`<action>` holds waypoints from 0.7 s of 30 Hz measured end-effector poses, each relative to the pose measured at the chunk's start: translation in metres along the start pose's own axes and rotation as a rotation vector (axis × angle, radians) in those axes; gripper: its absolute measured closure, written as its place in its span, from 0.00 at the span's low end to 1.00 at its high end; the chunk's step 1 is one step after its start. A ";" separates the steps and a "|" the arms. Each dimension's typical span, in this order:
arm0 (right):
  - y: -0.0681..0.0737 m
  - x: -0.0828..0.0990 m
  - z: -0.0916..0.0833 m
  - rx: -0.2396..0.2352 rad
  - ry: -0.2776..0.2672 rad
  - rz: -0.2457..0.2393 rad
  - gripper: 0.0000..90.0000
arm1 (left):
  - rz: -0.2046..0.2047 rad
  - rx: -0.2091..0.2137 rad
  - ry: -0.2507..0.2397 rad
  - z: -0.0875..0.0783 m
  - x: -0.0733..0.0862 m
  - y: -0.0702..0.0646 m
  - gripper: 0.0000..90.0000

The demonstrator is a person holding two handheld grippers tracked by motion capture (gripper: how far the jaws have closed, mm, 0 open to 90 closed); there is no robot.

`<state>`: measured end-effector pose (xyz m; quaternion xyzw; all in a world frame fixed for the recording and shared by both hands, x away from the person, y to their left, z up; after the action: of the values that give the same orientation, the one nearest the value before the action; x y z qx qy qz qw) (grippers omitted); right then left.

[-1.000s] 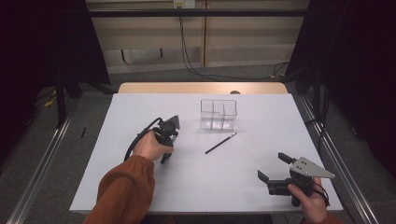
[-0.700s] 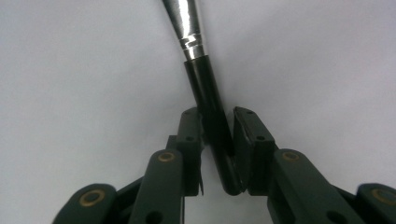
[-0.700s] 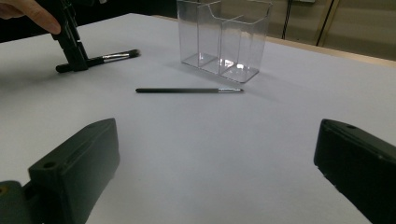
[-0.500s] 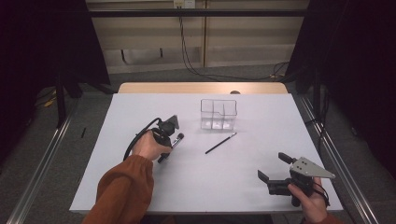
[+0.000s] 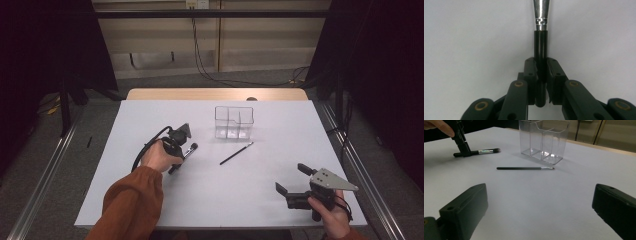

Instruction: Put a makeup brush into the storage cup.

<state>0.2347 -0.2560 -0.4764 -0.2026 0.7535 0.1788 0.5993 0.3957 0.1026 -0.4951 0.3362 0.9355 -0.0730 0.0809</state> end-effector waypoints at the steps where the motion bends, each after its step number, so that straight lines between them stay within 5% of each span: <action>1: 0.000 0.000 0.000 -0.001 0.000 0.000 0.00 | 0.011 0.011 0.000 -0.001 0.000 0.002 0.89; 8: 0.000 0.000 0.000 0.001 0.000 0.001 0.00 | -0.025 0.058 -0.032 -0.002 0.003 0.006 0.89; 21: -0.001 0.000 0.000 0.004 0.001 0.001 0.00 | -0.035 0.049 -0.140 -0.009 0.006 0.016 0.89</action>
<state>0.2353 -0.2564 -0.4767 -0.2009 0.7545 0.1774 0.5991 0.4003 0.1203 -0.4893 0.3156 0.9312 -0.1205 0.1369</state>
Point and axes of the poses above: each handheld gripper's, and its own axes: z roughly forward along the jaws, x roughly out of its underside, y roughly to its left, the point moved 5 cm from there along z, roughly forward along the jaws, and after that the axes turned 8 degrees about -y, right-handed, at the moved point
